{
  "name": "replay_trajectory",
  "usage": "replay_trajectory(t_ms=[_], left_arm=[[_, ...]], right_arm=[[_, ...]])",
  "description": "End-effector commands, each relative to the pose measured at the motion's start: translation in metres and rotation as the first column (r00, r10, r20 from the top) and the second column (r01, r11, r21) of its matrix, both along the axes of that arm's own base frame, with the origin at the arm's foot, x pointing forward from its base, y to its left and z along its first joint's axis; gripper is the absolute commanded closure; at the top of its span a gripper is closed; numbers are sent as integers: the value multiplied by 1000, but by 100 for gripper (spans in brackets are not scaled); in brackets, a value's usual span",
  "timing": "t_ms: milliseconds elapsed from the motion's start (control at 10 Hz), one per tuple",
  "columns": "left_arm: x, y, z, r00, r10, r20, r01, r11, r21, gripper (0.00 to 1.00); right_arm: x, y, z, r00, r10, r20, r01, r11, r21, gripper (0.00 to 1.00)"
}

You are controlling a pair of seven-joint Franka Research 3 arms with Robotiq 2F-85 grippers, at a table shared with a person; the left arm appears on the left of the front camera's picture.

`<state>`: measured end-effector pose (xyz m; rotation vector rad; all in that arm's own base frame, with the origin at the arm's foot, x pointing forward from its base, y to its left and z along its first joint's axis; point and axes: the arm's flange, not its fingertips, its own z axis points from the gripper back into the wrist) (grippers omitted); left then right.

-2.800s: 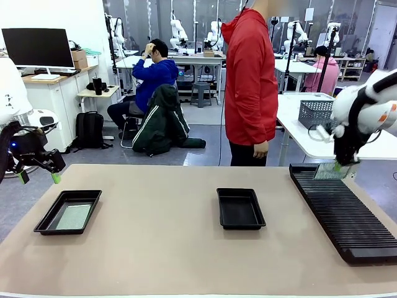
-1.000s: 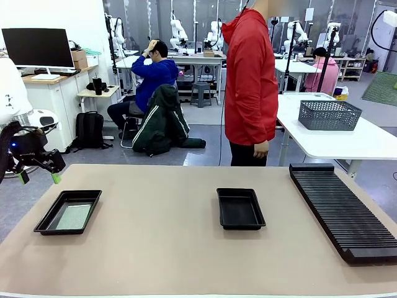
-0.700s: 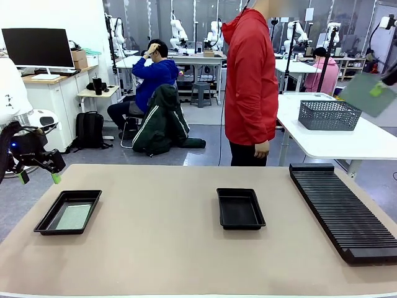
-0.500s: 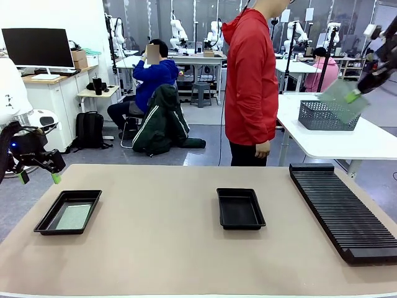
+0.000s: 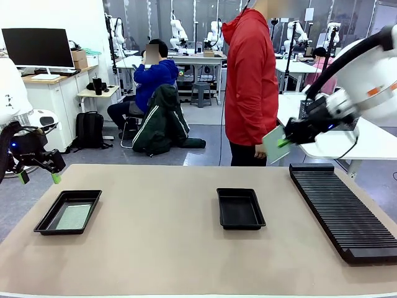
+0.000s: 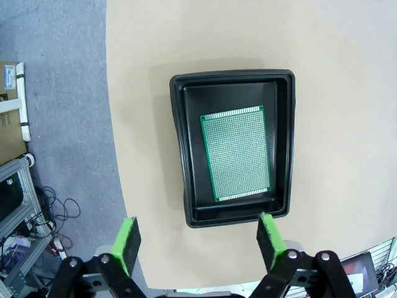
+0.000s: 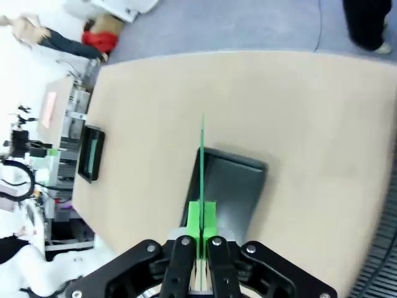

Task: Inspect and transfer BCBs to ESD trays.
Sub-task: Pick up the Blank PCB from the PCB Rack and place it in the right ESD tray.

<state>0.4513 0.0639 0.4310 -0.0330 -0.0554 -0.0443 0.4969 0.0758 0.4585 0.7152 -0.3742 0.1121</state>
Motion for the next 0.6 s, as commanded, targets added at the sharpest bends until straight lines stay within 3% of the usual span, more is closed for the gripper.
replay_trajectory(t_ms=[0,200,500], left_arm=[[0,1,-2,1000,3,11,-3,1000,3,0],[0,1,-2,1000,3,11,-3,1000,3,0],[0,1,-2,1000,3,11,-3,1000,3,0]], right_arm=[[-3,28,-27,999,-12,-36,15,996,85,98],[-3,50,-68,995,-37,-91,43,997,68,98],[4,77,-115,984,13,-179,1,997,78,98]])
